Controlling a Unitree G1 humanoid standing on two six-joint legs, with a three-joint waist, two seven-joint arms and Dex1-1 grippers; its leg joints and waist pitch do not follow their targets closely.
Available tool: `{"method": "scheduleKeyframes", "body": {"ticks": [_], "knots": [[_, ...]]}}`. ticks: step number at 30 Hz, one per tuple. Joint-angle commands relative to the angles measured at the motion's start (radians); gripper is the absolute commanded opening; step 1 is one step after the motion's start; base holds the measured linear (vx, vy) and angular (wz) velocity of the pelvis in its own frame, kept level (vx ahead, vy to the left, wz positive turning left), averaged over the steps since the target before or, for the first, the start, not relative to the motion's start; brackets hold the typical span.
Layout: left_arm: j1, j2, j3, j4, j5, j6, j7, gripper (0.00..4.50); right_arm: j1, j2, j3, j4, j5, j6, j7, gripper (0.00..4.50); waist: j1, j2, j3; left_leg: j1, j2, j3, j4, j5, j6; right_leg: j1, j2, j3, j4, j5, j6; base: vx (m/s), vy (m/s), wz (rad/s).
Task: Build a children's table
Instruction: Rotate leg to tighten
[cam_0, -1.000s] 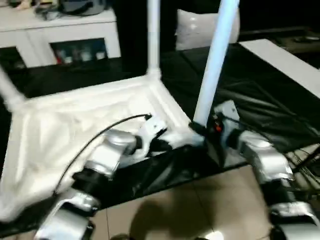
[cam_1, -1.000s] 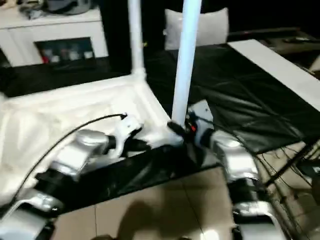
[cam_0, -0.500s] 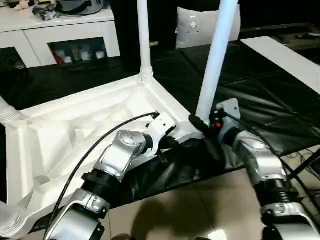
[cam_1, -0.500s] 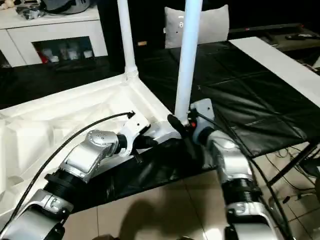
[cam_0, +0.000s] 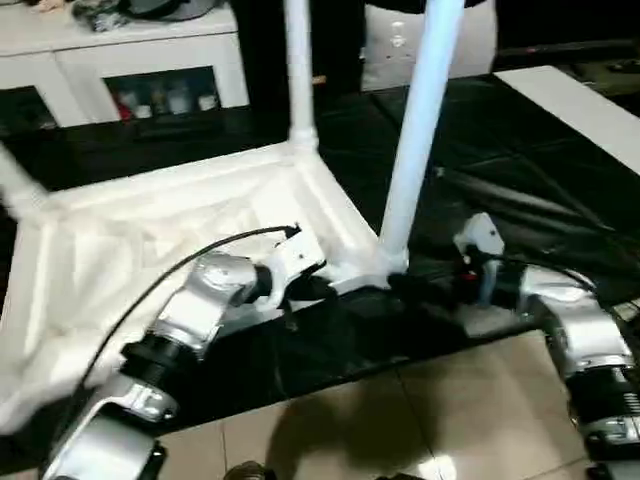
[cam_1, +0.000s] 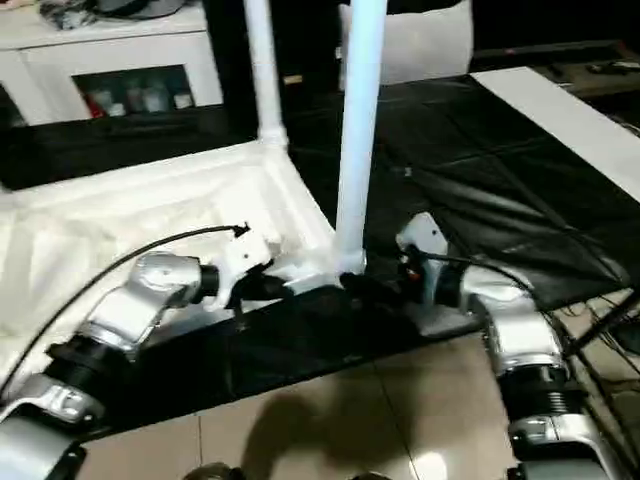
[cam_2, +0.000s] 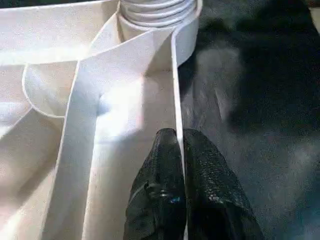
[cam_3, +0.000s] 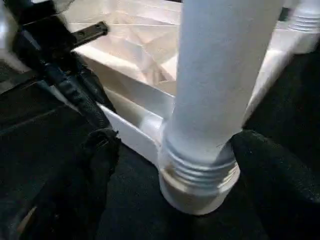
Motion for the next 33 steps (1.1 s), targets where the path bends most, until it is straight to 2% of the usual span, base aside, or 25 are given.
{"method": "scheduleKeyframes", "body": {"ticks": [1,2,3,5,6,9,10,12,15,16,22,23,26,33], "knots": [[-0.001,0.004,-0.045,-0.034,-0.015,-0.056,-0.087,0.00,-0.027,-0.011,0.015,-0.011,0.025,-0.006,0.061,3.96,0.004,-0.020,-0.072,0.013,0.030,-0.001,-0.058,-0.151,0.112,0.059,-0.054,0.047,-0.069,-0.150,-0.241,0.000,0.000,0.00],[-0.001,0.004,-0.045,-0.034,-0.015,-0.056,-0.087,0.00,-0.027,-0.011,0.015,-0.011,0.025,-0.006,0.061,3.96,0.004,-0.020,-0.072,0.013,0.030,-0.001,-0.058,-0.151,0.112,0.059,-0.054,0.047,-0.069,-0.150,-0.241,0.000,0.000,0.00],[0.000,0.030,-0.061,-0.031,-0.018,-0.083,-0.144,0.00,-0.039,-0.024,0.020,0.003,0.019,-0.013,0.089,3.96,0.012,-0.014,-0.073,0.014,0.032,-0.002,-0.058,-0.148,0.109,0.057,-0.056,0.047,-0.067,-0.154,-0.243,0.000,0.000,0.00],[-0.002,0.042,-0.068,-0.024,-0.017,-0.104,-0.169,0.00,-0.042,-0.035,0.029,0.011,0.014,-0.019,0.108,3.96,0.016,-0.014,-0.072,0.016,0.033,-0.001,-0.058,-0.151,0.102,0.055,-0.056,0.049,-0.066,-0.157,-0.242,0.000,0.000,0.00],[-0.002,0.042,-0.068,-0.024,-0.017,-0.104,-0.169,0.00,-0.042,-0.035,0.029,0.011,0.014,-0.019,0.108,3.96,0.022,-0.015,-0.072,0.019,0.034,0.001,-0.057,-0.160,0.098,0.053,-0.057,0.050,-0.068,-0.166,-0.241,0.000,0.000,0.00],[-0.015,0.070,-0.084,0.001,-0.010,-0.152,-0.227,0.00,-0.045,-0.061,0.050,0.020,0.013,-0.016,0.162,3.96,0.031,-0.017,-0.072,0.016,0.033,0.000,-0.058,-0.163,0.090,0.056,-0.059,0.050,-0.068,-0.189,-0.229,0.000,0.000,0.00],[-0.020,0.077,-0.089,0.009,-0.009,-0.166,-0.243,0.00,-0.045,-0.066,0.051,0.017,0.021,-0.008,0.186,3.70,0.031,-0.019,-0.072,0.015,0.033,0.000,-0.059,-0.164,0.086,0.057,-0.059,0.050,-0.068,-0.193,-0.223,0.000,0.000,0.00],[-0.021,0.081,-0.092,0.013,-0.010,-0.175,-0.256,0.00,-0.044,-0.069,0.052,0.013,0.031,0.004,0.209,3.61,0.034,-0.022,-0.073,0.015,0.033,0.000,-0.058,-0.168,0.085,0.057,-0.059,0.051,-0.068,-0.201,-0.218,0.000,0.000,0.00],[-0.021,0.089,-0.098,0.015,-0.012,-0.188,-0.274,0.00,-0.041,-0.079,0.059,0.000,0.047,0.024,0.255,3.43,0.037,-0.020,-0.075,0.015,0.034,-0.001,-0.057,-0.156,0.089,0.056,-0.058,0.050,-0.065,-0.188,-0.221,0.000,0.000,0.00],[-0.020,0.093,-0.101,0.017,-0.010,-0.194,-0.280,0.00,-0.038,-0.084,0.064,-0.010,0.055,0.037,0.276,3.18,0.039,-0.020,-0.076,0.015,0.034,0.000,-0.056,-0.147,0.090,0.055,-0.058,0.051,-0.063,-0.175,-0.225,0.000,0.000,0.00],[-0.020,0.098,-0.104,0.027,-0.010,-0.212,-0.291,0.00,-0.039,-0.091,0.076,-0.009,0.067,0.052,0.306,2.70,0.043,-0.020,-0.076,0.014,0.033,-0.001,-0.055,-0.146,0.089,0.056,-0.058,0.049,-0.063,-0.180,-0.227,0.000,0.000,0.00],[-0.022,0.097,-0.104,0.031,-0.010,-0.215,-0.294,0.00,-0.040,-0.091,0.080,-0.005,0.067,0.055,0.313,2.70,0.042,-0.025,-0.076,0.014,0.033,0.000,-0.055,-0.146,0.089,0.057,-0.058,0.049,-0.063,-0.183,-0.225,0.000,0.000,0.00],[-0.024,0.096,-0.105,0.038,-0.011,-0.221,-0.297,0.00,-0.042,-0.086,0.082,0.003,0.068,0.063,0.325,2.31,0.043,-0.023,-0.076,0.014,0.032,0.000,-0.054,-0.147,0.085,0.055,-0.059,0.050,-0.064,-0.197,-0.220,0.000,0.000,0.00],[-0.020,0.084,-0.099,0.036,-0.020,-0.209,-0.294,0.00,-0.020,-0.071,0.086,-0.028,0.090,0.100,0.332,2.00,0.045,-0.023,-0.077,0.014,0.033,0.000,-0.053,-0.136,0.086,0.056,-0.059,0.050,-0.062,-0.181,-0.222,0.000,0.000,0.00]]}}
